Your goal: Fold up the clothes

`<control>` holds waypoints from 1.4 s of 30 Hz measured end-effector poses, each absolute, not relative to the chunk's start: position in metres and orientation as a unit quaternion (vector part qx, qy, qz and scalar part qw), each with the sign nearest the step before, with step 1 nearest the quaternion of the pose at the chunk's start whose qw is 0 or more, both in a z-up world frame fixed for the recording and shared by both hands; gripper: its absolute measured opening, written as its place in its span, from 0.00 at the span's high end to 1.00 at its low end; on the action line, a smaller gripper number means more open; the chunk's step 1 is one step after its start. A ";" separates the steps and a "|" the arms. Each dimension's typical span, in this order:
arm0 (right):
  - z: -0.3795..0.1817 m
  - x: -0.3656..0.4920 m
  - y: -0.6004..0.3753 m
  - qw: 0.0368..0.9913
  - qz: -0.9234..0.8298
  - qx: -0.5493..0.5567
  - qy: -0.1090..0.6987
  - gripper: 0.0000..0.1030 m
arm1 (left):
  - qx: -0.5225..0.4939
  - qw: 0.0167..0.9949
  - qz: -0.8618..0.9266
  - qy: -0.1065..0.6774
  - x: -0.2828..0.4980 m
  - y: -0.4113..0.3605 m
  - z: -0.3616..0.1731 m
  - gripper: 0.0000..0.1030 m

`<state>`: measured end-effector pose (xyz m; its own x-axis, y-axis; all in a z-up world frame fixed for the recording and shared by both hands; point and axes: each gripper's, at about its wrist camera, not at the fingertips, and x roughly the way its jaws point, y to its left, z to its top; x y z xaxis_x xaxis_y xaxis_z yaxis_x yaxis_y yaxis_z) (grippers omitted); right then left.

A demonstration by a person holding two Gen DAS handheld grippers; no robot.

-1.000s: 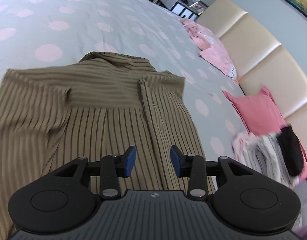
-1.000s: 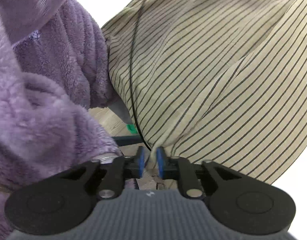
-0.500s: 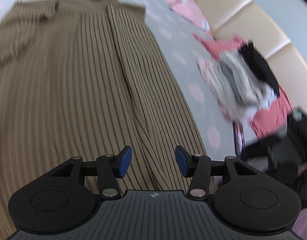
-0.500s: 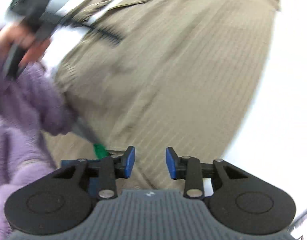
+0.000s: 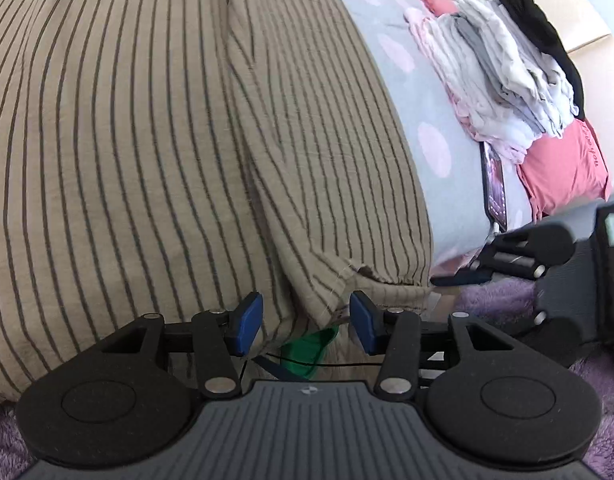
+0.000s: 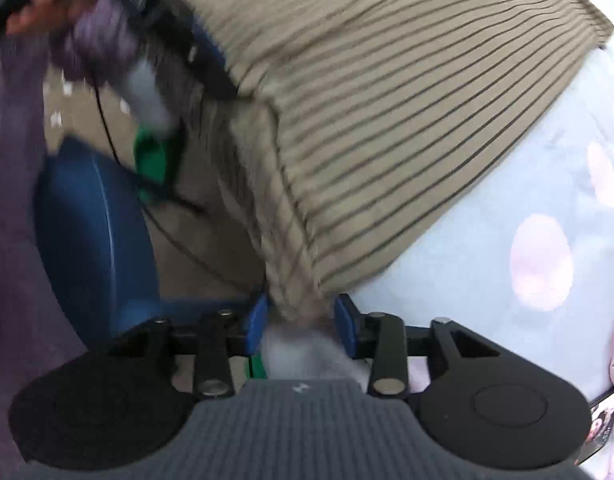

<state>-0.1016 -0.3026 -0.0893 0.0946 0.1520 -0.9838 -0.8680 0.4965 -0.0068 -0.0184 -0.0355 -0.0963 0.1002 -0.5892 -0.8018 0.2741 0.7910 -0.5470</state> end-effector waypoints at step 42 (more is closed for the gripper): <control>-0.024 -0.060 -0.276 0.754 0.351 -0.229 0.505 0.71 | -0.104 0.791 -0.199 0.568 -0.032 0.013 -0.059 0.86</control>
<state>-0.0604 -0.2760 -0.0238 0.2430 0.2988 -0.9229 -0.7609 0.6488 0.0097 -0.0319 0.0126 -0.0588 0.2744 -0.4340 -0.8581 0.1967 0.8988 -0.3917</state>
